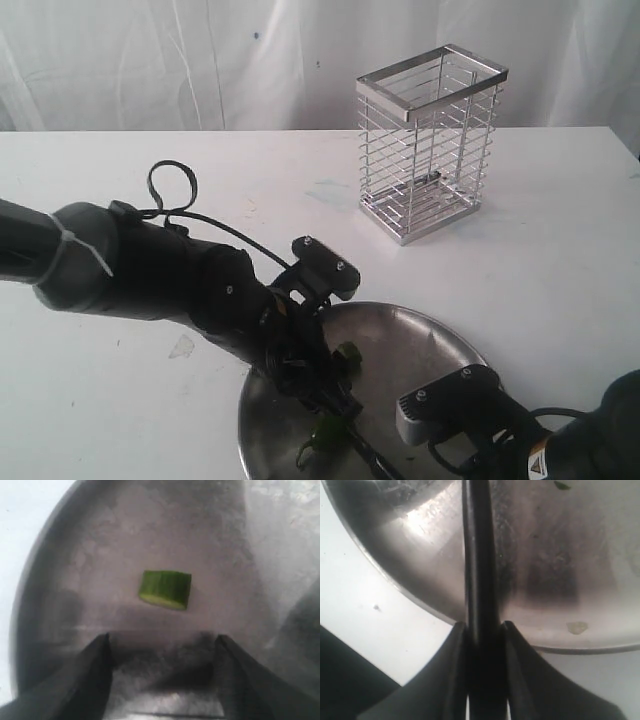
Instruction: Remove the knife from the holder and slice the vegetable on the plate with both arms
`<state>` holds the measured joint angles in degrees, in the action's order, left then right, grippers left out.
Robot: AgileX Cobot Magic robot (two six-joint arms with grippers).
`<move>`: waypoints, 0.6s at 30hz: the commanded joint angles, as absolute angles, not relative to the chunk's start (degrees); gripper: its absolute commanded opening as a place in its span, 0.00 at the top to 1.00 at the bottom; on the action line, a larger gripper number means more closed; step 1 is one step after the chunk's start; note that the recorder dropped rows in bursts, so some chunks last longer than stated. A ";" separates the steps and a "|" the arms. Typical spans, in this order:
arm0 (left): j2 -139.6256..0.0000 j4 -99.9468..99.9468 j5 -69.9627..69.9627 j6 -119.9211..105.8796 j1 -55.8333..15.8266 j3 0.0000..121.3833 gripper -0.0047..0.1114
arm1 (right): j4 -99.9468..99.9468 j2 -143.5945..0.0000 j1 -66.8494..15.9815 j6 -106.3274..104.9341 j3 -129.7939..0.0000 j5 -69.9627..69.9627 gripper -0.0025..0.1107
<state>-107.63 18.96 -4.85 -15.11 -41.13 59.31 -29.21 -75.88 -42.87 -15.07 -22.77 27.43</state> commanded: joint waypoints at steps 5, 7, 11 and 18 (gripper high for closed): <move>-107.01 17.71 -5.81 -15.37 -41.37 58.85 0.53 | -28.69 -76.50 -42.93 -14.78 -22.86 26.59 0.98; -104.88 17.71 -5.45 -15.37 -41.37 58.85 0.53 | -28.69 -76.50 -42.93 -14.78 -22.84 26.69 0.98; -100.84 16.62 -5.35 -15.37 -41.27 58.85 0.53 | -28.69 -76.50 -42.93 -14.78 -22.84 26.69 0.98; -98.41 15.63 -9.60 -15.37 -41.27 58.72 0.51 | -28.58 -76.50 -42.93 -14.89 -22.87 26.58 0.98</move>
